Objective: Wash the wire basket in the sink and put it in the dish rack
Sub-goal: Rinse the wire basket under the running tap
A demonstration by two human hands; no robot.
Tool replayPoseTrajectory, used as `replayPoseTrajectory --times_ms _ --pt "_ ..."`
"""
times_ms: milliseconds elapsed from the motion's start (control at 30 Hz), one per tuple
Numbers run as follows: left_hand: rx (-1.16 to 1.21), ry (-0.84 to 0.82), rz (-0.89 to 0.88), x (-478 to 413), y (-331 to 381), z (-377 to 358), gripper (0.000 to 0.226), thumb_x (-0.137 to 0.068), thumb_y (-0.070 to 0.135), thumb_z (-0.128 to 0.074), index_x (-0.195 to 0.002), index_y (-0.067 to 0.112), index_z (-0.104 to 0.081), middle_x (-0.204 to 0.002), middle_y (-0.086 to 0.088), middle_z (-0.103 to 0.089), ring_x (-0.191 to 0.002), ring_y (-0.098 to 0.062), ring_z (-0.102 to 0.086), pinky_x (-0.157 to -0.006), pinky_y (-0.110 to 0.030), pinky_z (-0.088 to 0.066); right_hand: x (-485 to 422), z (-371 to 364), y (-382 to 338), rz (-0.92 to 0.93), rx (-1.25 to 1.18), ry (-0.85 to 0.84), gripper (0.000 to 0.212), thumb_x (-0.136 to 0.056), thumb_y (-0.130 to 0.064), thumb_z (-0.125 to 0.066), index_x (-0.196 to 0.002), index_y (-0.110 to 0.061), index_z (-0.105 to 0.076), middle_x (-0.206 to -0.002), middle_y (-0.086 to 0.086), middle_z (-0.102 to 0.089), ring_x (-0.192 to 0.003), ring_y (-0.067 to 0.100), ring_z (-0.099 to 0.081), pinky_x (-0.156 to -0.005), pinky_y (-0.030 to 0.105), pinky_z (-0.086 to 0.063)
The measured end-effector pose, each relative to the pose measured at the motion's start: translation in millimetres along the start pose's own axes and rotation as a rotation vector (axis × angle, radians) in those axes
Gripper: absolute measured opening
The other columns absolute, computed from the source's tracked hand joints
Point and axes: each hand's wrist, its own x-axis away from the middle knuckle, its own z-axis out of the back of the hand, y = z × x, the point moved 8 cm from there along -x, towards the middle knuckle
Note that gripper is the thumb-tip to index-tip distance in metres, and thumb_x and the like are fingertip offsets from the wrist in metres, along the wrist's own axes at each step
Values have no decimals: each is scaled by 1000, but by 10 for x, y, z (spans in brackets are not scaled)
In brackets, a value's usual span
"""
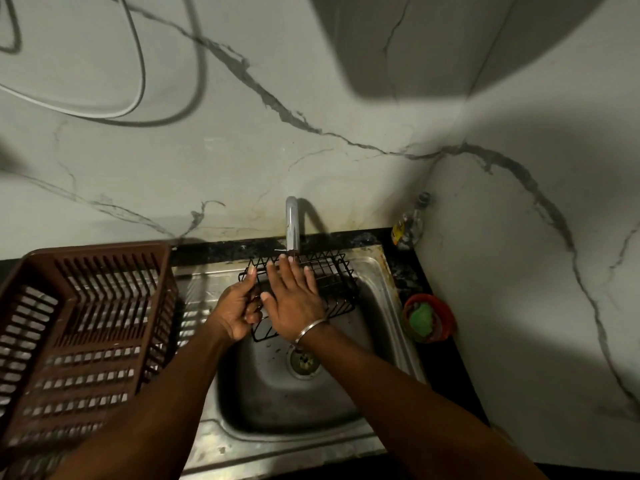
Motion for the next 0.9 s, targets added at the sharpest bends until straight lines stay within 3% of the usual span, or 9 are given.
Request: replayPoseTrajectory --times_ms 67,200,267,400,467,567,633,767,900 --pt "45 -4 4 3 6 30 41 -99 48 -65 -66 22 -61 -54 5 -42 -34 -4 -29 -31 -15 -19 -2 48 196 6 10 8 67 -105 -53 -17 -165 -26 -6 -173 3 1 -159 22 11 -128 49 0" --pt "53 10 22 -4 4 194 43 -90 50 -69 -64 24 -48 -55 6 -32 -36 -5 -26 -35 -15 -14 36 73 797 -338 9 -41 69 -107 -54 -15 -164 -20 3 -170 11 12 -158 29 15 -129 49 3" --pt "66 0 24 7 -30 163 44 -92 49 -68 -60 24 -51 -52 7 -34 -35 -5 -27 -34 -15 -15 34 36 528 -276 23 -27 74 -105 -56 -16 -164 -18 5 -169 14 16 -156 32 19 -127 50 8" --pt "110 -10 11 33 -40 160 47 -100 48 -61 -60 23 -61 -53 7 -40 -34 -3 -28 -31 -14 -19 119 -17 -5 90 80 30 67 -106 -50 -26 -165 -23 -9 -173 6 1 -159 22 10 -128 49 0" --pt "134 0 4 48 -12 261 40 -94 47 -65 -63 24 -53 -53 8 -39 -34 -4 -28 -32 -14 -19 99 42 303 -2 90 31 66 -107 -48 -23 -165 -25 -4 -173 5 5 -159 22 13 -129 49 -1" --pt "145 12 -6 77 14 375 38 -93 45 -64 -65 24 -49 -54 8 -38 -35 -4 -28 -34 -13 -18 149 86 712 -302 91 2 67 -107 -47 -16 -164 -19 6 -171 13 13 -157 30 18 -128 53 0" --pt "150 9 -13 87 0 353 37 -93 45 -65 -67 24 -49 -54 8 -39 -35 -4 -28 -34 -13 -18 157 55 481 -259 85 8 69 -106 -48 -16 -164 -17 5 -170 16 14 -156 34 19 -127 54 5" --pt "150 4 -26 97 -7 313 37 -93 46 -66 -70 24 -48 -55 7 -39 -36 -4 -28 -33 -15 -18 251 -10 69 69 111 28 68 -105 -47 -24 -165 -23 -2 -173 8 4 -159 25 12 -128 52 -2" --pt "153 16 -14 91 44 429 36 -90 46 -66 -70 25 -45 -54 9 -37 -35 -3 -27 -33 -12 -19 245 89 737 -240 105 13 70 -103 -54 -10 -165 -22 3 -171 10 11 -157 27 17 -128 53 -2"
